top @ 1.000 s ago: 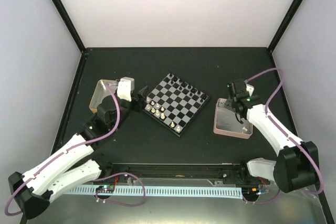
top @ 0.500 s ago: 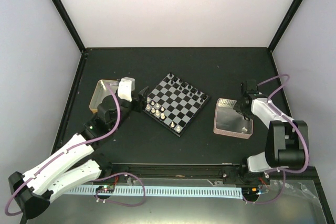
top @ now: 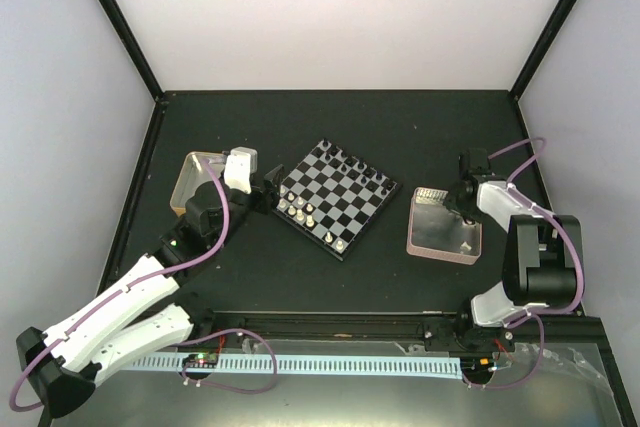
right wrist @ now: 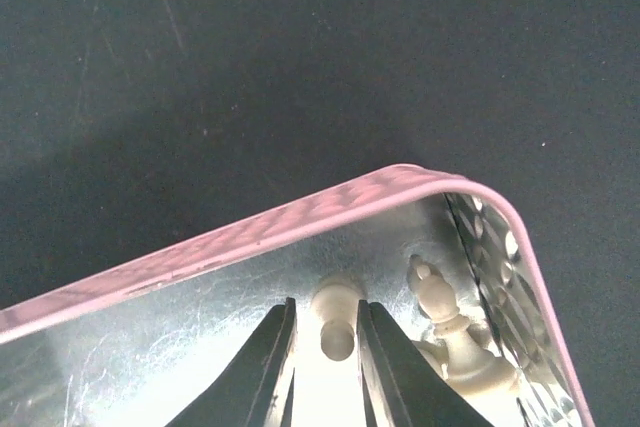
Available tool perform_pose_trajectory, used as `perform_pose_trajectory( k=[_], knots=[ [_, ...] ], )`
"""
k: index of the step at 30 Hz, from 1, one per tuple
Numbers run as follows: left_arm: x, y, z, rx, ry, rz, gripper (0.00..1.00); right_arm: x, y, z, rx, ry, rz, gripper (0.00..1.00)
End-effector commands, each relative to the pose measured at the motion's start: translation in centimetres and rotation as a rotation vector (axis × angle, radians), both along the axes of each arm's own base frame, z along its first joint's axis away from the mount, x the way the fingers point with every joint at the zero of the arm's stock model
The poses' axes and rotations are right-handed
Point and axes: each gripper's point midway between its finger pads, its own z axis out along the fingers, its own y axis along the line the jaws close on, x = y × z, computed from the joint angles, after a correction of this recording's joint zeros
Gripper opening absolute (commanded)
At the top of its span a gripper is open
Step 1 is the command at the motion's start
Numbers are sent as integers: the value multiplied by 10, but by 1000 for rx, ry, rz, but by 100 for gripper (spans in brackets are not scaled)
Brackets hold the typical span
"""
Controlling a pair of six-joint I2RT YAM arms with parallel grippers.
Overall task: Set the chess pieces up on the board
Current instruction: Pick up the chess piece from the storage box.
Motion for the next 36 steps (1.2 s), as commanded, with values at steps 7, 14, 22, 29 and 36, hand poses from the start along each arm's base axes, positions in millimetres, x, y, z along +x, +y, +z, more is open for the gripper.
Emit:
perform_pose_trajectory(
  k=[7,14,22,29,36],
  knots=[
    [0,-1,12,-13,-25,-11,66,15,-11,6,-42,-23,-11,15],
    [0,-1,10,-10,-22,-12,66,12,-9,2,-34,1,-7,13],
    [0,-1,10,-14,-20,-12,66,9,-10,-2,-37,21,-8,21],
    [0,-2,10,-15,-19,-17,66,8,-11,-3,-44,20,-16,10],
    [0,-1,10,-14,-19,-15,66,6,-9,-4,-34,26,-7,12]
  ],
)
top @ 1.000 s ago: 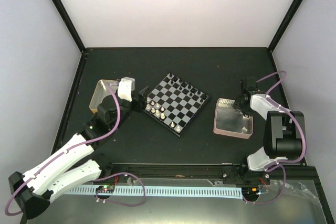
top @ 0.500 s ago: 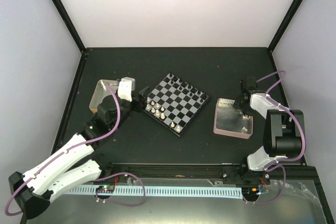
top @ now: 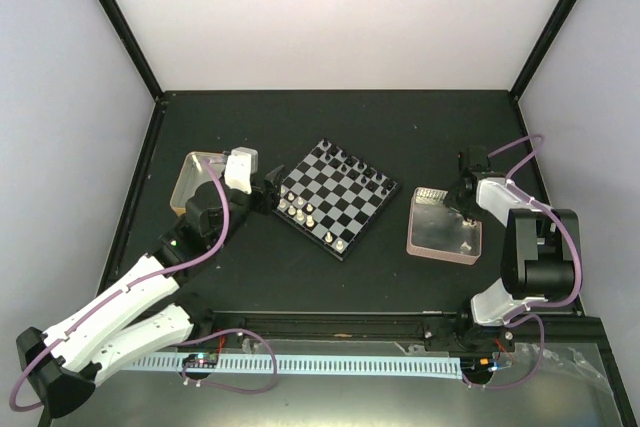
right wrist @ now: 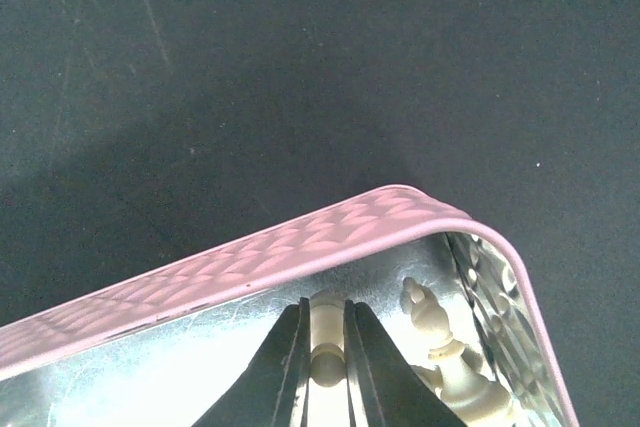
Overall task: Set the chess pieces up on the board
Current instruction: Pick up the chess piece from the storage box.
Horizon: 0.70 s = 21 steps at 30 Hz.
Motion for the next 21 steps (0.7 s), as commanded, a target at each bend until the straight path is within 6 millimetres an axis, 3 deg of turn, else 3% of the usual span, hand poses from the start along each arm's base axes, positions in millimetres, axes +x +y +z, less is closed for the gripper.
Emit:
perform_pose_trajectory(
  k=[1,5,11,17,21],
  knots=[
    [1,0,10,-12,-19,-3,66,0,-4,-1,-9,10,-7,13],
    [1,0,9,-12,-18,-5,66,-2,-1,-5,2,19,-2,13],
    [1,0,10,-11,-19,-5,66,-1,-1,-5,6,17,-2,7],
    [1,0,9,-12,-18,-5,66,1,4,14,31,-29,5,3],
    [1,0,10,-13,-20,-5,66,-2,19,35,86,-75,41,3]
  ],
)
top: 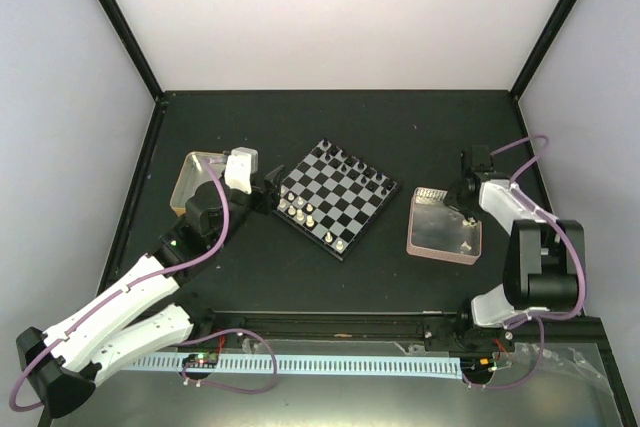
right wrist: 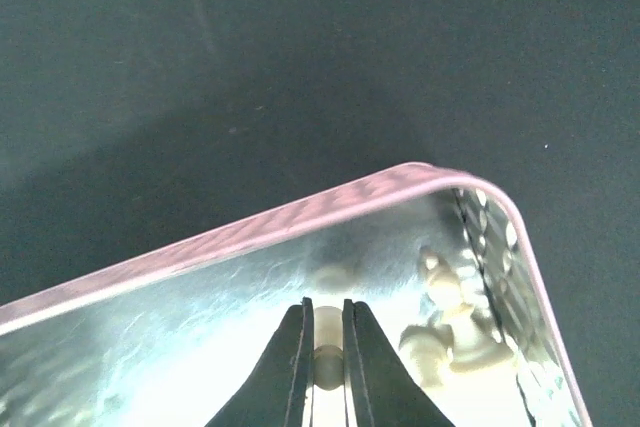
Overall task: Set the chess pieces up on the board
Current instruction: Pick up the chess piece from the storage box, then place the chess piece on the chessboard.
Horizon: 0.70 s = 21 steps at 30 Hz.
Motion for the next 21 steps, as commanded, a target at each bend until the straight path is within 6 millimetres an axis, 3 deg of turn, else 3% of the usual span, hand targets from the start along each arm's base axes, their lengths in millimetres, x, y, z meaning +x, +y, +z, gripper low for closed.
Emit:
perform_pose_trajectory(
  k=[1,6,11,16,21],
  knots=[
    [1,0,10,-14,-19,-5,66,-1,19,33,65,-72,44,3],
    [2,1,11,-17,-23,6,66,-2,65,59,114,-121,141,3],
    [3,5,12,-19,-28,24,66,6,136,86,152,-186,295,3],
    [3,6,11,-19,-26,30,66,9,218,89,183,-186,482,3],
    [3,7,12,-16,-28,34,66,2,292,75,193,-136,635,4]
  ],
)
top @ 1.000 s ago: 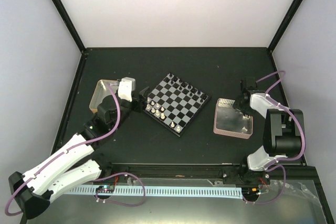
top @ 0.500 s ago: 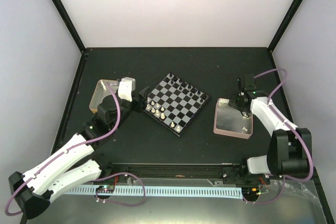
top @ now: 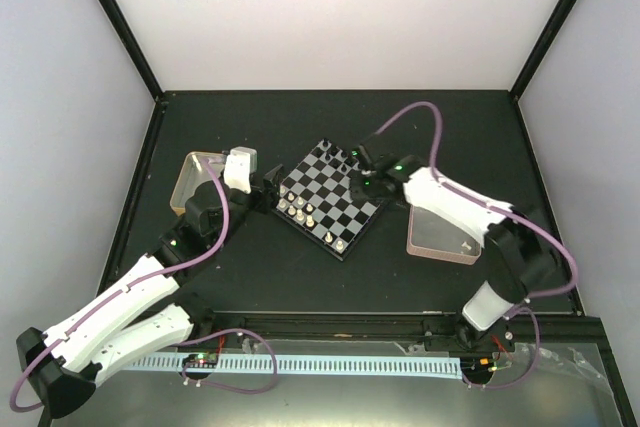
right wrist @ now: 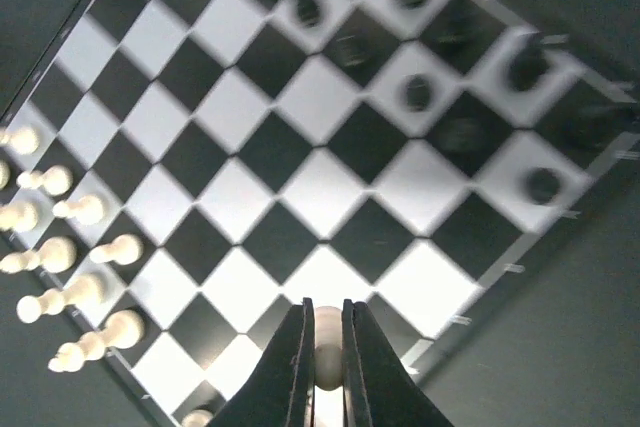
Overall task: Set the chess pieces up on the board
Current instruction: Place the chess piece on the chessboard.
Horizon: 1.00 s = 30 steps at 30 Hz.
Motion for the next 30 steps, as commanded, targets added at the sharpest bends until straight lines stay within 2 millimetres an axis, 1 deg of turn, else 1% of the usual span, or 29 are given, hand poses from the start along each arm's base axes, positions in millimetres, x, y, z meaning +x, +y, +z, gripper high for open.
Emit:
perform_pose_trajectory(
  k=[1,3,6,10,12,15,18,26,30],
  knots=[
    [2,5,13,-15,-32,25,67,-7,55,-11,10,29,94,4],
    [2,6,13,-14,-35,27,67,-10,77,-17,10,43,137,4],
    [3,6,13,-13,-35,31,67,-18,103,-30,-8,71,191,4],
    [4,7,10,-13,-28,39,67,-26,124,-46,-42,100,234,5],
    [4,8,9,-15,-25,42,67,-25,129,-51,-54,101,242,5],
    [5,7,9,-16,-24,40,67,-22,129,-59,-94,108,238,5],
    [5,7,9,-16,-21,41,67,-18,128,-62,-117,106,228,5],
    [6,7,7,-15,-16,39,67,-18,126,-71,-144,122,228,5],
    [6,6,7,-18,-14,36,67,-19,126,-73,-147,124,229,8]
  ],
)
